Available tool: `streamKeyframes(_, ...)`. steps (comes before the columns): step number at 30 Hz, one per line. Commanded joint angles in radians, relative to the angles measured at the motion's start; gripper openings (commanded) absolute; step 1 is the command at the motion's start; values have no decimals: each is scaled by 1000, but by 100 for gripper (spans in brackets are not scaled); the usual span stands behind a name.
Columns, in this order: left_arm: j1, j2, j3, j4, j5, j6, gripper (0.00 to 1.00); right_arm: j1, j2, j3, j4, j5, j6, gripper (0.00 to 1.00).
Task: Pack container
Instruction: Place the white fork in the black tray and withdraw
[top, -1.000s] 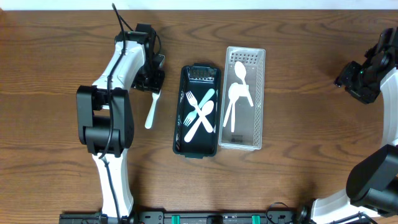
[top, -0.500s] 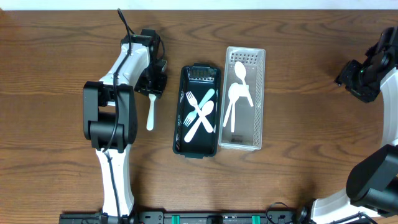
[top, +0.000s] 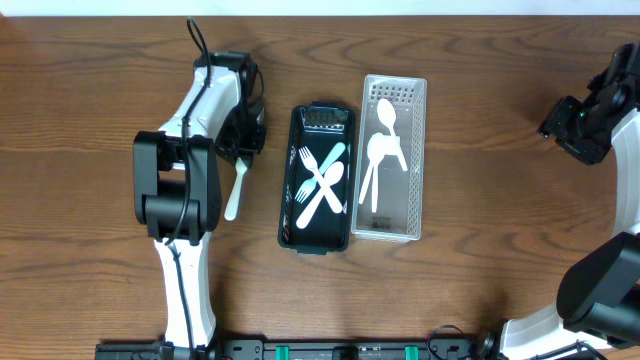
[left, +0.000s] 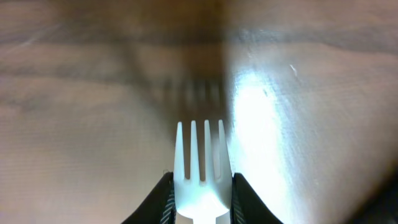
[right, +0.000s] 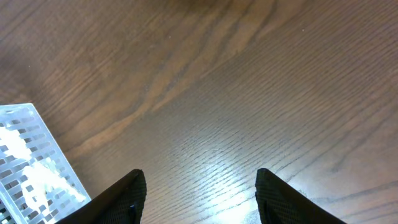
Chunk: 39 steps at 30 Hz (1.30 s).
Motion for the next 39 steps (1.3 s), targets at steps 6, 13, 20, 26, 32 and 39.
streamKeyframes(6, -157, -332, 83, -40, 52, -57, 6, -2, 5, -1, -1, -7, -1, 59)
streamKeyframes(13, -332, -403, 68, 74, 50, -187, 6, -2, 5, -1, -1, -7, -1, 59)
streamKeyframes(20, -370, -312, -8, 185, 48, -235, 16, -2, 5, -1, -1, -7, -1, 59)
streamKeyframes(26, -367, -290, -6, 215, 47, -206, 34, 9, -5, -1, -2, -13, -27, 53)
streamKeyframes(32, -344, -383, 63, 174, 47, -187, 43, 71, -120, 1, 27, -31, -111, 57)
streamKeyframes(39, -278, -623, 74, 140, 28, -187, 48, 165, -366, 2, 43, -75, -219, 63)
